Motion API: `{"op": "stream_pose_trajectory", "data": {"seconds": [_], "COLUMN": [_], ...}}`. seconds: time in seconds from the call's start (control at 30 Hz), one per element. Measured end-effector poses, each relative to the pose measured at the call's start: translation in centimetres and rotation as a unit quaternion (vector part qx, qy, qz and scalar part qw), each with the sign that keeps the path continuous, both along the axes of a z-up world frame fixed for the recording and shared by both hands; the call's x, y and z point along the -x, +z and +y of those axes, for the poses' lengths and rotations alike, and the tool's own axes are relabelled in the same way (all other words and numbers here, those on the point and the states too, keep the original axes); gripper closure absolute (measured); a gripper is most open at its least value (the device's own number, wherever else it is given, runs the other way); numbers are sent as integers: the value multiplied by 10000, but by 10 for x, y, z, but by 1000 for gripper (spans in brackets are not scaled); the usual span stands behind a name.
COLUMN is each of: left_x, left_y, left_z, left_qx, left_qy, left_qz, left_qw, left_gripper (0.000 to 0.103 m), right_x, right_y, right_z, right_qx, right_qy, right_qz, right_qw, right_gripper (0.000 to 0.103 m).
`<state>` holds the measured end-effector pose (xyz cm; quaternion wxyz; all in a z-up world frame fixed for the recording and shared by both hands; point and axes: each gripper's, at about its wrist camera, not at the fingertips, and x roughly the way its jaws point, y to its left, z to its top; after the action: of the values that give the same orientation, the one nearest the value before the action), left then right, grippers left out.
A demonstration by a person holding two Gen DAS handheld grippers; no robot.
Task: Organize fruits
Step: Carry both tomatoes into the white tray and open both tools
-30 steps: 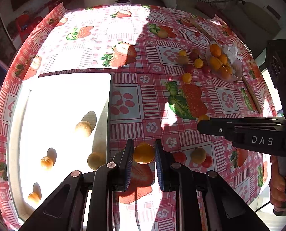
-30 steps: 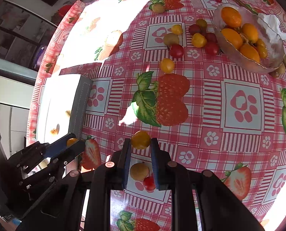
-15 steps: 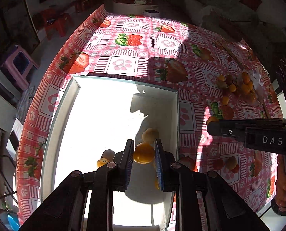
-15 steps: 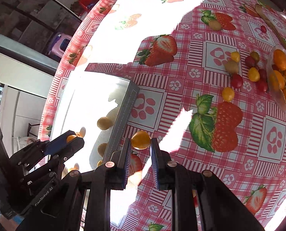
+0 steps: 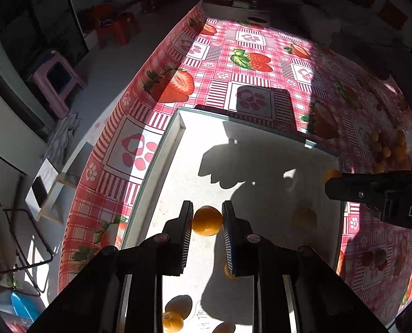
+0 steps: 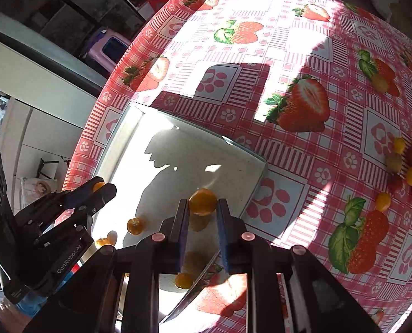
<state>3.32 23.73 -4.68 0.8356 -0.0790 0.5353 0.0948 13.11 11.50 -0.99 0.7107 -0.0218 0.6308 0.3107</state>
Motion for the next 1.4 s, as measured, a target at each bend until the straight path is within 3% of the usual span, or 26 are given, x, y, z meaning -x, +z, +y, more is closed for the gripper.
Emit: {"op": "stream_pose_trajectory", "data": {"seconds": [0.47,0.67,0.77,0.83,1.0,1.07,1.1,1.17,1.4], "left_x": [-5,-6,-7,-8,-7,-6,-4,-1,-1], "left_y": [-29,-36,-36,-36,-34,-31,-27,-18,-6], "left_z": [1,-2,-4,-5,-8,-9,-10,-11,-32], "left_qx": [-82,-201,-290,-331,-340,-341,-419,-524,-509], "left_qy": [-80,-134,-202,-256,-324,-317,-271,-268,-515], "left_qz": [347,534,561,580,551,479,343,44,135], "left_qw": [9993,9983,9978,9974,9974,9978,9982,9983,9973], "left_gripper": [80,80,79,79,79,51,19,15,15], "right_x": [-9,-11,-12,-11,-9,-6,-4,-1,17], "right_y": [-38,-44,-42,-33,-8,2,6,11,11], "right_z": [45,47,44,32,10,-4,-13,-31,-105], "right_qx": [586,580,440,313,-46,-160,-197,-219,137], "right_qy": [306,263,177,96,-195,-367,-453,-631,-1118], "right_qz": [69,140,208,157,-3,-85,-118,-153,-245], "right_qw": [9978,9979,9987,9993,9998,9992,9987,9976,9933], "right_gripper": [81,80,68,48,29,25,24,24,24]}}
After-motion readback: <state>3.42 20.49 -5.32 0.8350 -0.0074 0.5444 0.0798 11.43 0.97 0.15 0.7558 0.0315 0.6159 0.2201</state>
